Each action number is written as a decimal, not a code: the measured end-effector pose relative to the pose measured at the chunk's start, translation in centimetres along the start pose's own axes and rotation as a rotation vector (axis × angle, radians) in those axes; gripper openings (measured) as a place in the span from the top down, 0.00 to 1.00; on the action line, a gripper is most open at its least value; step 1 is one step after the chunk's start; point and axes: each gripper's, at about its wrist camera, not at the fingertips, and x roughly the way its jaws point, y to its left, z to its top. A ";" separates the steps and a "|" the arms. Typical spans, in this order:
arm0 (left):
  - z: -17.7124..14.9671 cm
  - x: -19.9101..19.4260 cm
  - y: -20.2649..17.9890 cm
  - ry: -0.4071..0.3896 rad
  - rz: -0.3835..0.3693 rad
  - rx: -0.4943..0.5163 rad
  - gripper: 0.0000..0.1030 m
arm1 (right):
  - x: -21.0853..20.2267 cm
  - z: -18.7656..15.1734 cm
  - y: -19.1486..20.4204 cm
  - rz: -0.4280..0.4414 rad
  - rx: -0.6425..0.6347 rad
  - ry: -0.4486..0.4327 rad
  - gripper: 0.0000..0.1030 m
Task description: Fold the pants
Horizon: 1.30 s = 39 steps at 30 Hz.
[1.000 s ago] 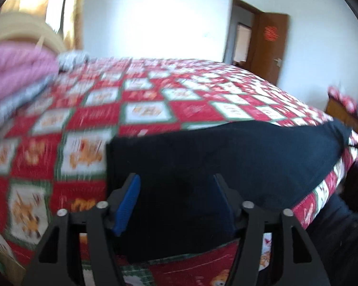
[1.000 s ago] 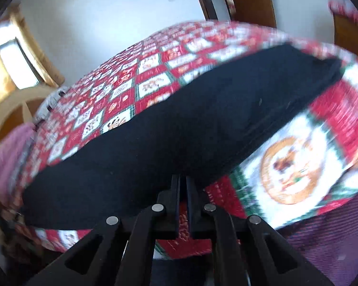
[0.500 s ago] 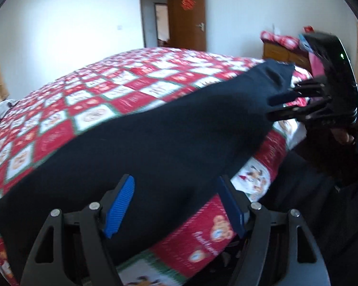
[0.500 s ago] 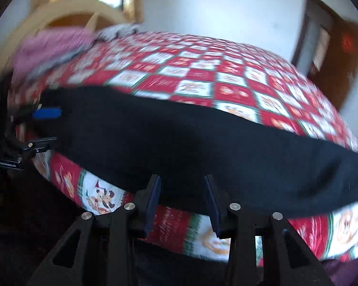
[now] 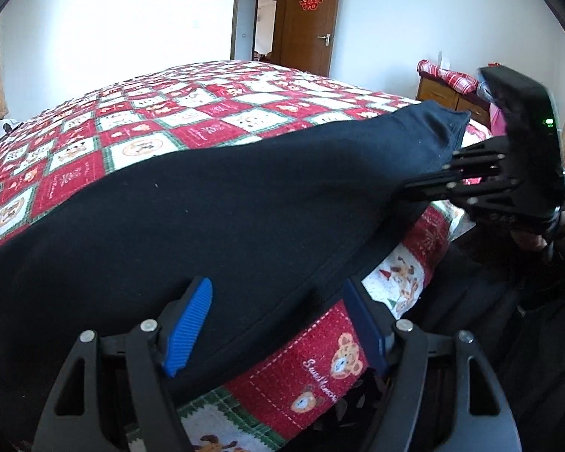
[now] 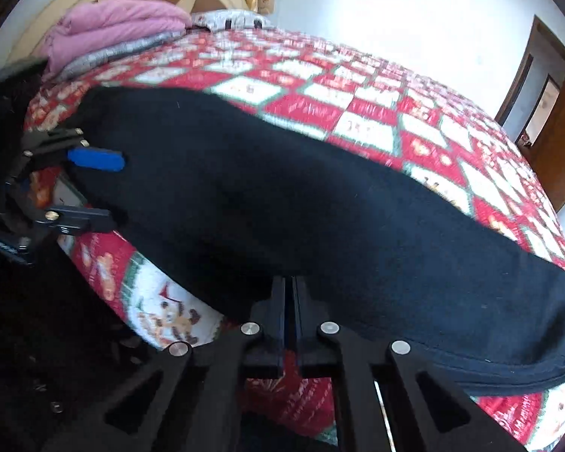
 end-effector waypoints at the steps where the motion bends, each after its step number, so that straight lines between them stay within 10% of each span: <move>1: 0.0 -0.2 0.0 -0.005 -0.006 -0.001 0.28 | -0.8 0.0 0.1 0.003 0.000 -0.013 0.97; 26: 1.3 1.3 -1.6 -0.012 -0.073 0.017 0.25 | 1.4 -2.5 1.2 0.030 -0.016 0.097 0.98; 36: 1.6 3.0 -1.7 -0.010 -0.103 -0.003 0.25 | -5.7 -3.0 -11.8 -0.071 0.367 -0.060 0.96; 39: 1.6 2.7 -1.7 -0.018 -0.106 -0.010 0.25 | -8.6 -5.3 -19.3 -0.190 0.578 -0.109 0.43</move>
